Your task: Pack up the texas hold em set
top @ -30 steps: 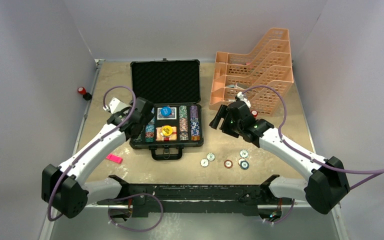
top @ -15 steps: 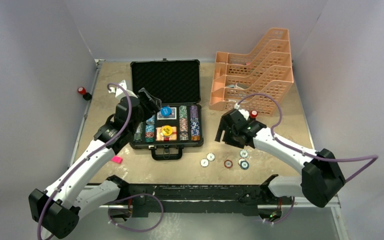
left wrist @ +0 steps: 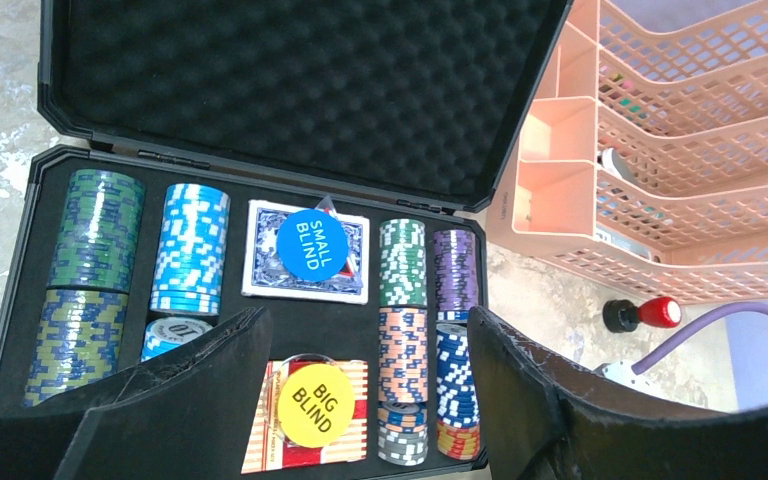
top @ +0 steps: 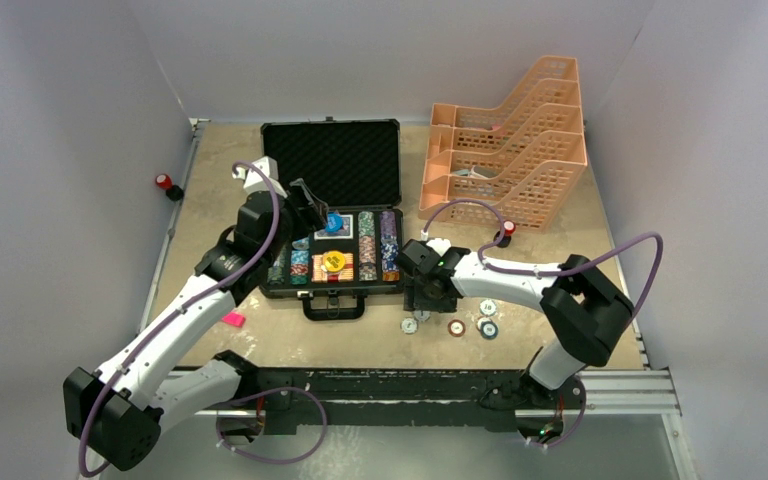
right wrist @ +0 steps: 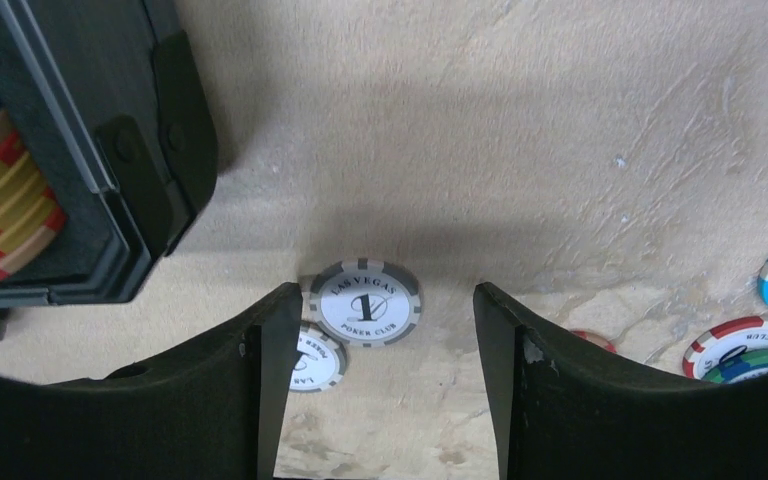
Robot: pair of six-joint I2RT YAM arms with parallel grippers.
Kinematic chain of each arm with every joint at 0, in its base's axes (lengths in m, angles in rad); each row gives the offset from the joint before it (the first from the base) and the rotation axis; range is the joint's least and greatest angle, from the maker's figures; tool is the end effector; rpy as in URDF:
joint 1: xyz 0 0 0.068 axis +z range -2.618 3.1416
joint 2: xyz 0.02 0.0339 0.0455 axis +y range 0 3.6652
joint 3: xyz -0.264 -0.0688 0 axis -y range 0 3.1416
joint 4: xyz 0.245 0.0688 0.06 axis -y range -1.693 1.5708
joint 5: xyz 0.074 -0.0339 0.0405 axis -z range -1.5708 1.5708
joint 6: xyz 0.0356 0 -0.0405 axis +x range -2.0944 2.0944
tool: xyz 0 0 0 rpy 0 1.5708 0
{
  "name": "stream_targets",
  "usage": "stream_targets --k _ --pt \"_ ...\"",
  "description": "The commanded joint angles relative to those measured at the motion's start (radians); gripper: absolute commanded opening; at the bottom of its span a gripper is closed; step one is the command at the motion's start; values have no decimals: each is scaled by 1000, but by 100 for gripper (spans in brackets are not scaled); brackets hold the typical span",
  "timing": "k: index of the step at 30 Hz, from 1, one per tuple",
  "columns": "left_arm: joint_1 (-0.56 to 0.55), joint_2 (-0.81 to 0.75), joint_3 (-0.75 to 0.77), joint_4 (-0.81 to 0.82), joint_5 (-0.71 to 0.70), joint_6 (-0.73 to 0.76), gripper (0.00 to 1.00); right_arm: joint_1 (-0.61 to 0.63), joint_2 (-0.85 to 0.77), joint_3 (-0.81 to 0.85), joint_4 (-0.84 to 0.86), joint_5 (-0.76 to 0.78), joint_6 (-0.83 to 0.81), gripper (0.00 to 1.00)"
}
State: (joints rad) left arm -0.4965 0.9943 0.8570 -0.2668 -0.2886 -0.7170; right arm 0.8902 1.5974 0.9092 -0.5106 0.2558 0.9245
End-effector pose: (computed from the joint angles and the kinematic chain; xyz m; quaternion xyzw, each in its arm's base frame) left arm 0.2039 -0.0989 0.3182 -0.1696 0.8122 -0.2122 0.5162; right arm 0.1919 0.2227 0.1671 0.0403 0.9742 0.0673 0.2117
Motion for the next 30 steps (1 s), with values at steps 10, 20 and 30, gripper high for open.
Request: stream_targets --k 10,20,30 --pt "6 7 -10 24 -40 22 71 22 44 -4 -35 -34 -1 58" --pt "7 9 -21 20 -70 23 73 60 89 -17 -44 -97 -30 56" --pt "7 11 -23 13 -85 27 73 62 42 43 -101 24 31 43"
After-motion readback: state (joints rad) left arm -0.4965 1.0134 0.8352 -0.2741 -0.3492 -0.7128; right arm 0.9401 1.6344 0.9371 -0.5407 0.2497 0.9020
